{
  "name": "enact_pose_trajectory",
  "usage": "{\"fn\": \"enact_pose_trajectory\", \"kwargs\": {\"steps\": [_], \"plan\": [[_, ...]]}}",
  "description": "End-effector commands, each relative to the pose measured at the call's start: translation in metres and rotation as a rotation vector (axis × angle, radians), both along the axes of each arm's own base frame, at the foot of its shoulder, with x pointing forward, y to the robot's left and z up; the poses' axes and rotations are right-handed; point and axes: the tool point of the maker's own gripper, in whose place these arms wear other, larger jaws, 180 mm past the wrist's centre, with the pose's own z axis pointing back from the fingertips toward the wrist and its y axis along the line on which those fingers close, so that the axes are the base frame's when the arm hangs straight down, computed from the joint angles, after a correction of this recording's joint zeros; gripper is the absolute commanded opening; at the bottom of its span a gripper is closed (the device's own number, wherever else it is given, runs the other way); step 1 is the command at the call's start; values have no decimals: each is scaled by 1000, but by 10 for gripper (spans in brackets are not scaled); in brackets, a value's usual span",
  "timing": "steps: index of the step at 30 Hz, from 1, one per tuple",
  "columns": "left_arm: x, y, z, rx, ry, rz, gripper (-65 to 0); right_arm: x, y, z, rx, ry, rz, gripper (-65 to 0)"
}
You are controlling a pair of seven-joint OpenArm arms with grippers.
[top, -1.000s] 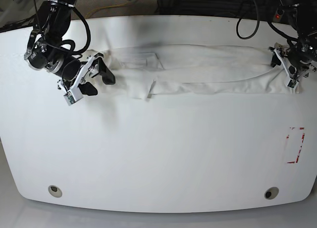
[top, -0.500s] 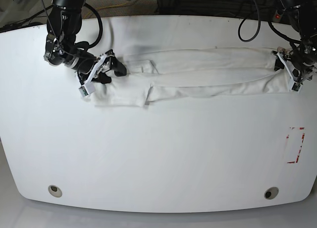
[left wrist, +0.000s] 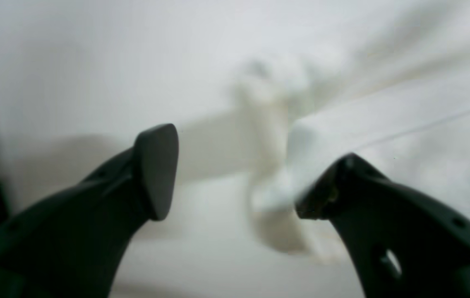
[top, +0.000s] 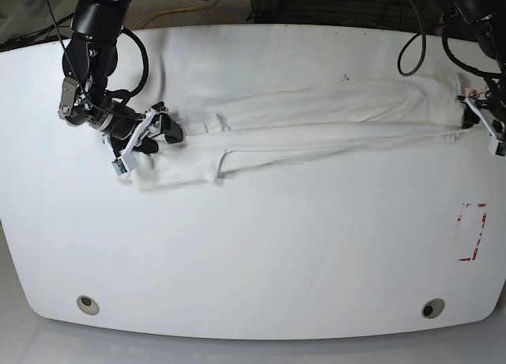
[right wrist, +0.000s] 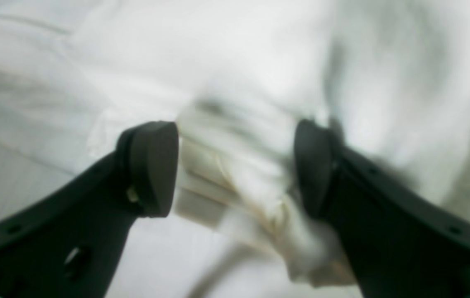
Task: Fold the T-shirt properly
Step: 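Release and regrasp the strip end with the left gripper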
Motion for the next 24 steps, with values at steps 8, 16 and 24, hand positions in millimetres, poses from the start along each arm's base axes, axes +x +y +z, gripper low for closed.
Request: {"fn": "enact_pose_trajectory", "kwargs": {"steps": [8, 16, 24], "plan": [[-7, 21, 14, 31, 104, 81, -265, -7, -14, -9, -67, 55, -7, -220], [-16, 3, 23, 23, 95, 23, -265, -5, -13, -7, -61, 48, -8, -220], [-43, -19, 19, 7, 124, -55, -265, -4, -4, -8, -44, 47, -7, -220]]}}
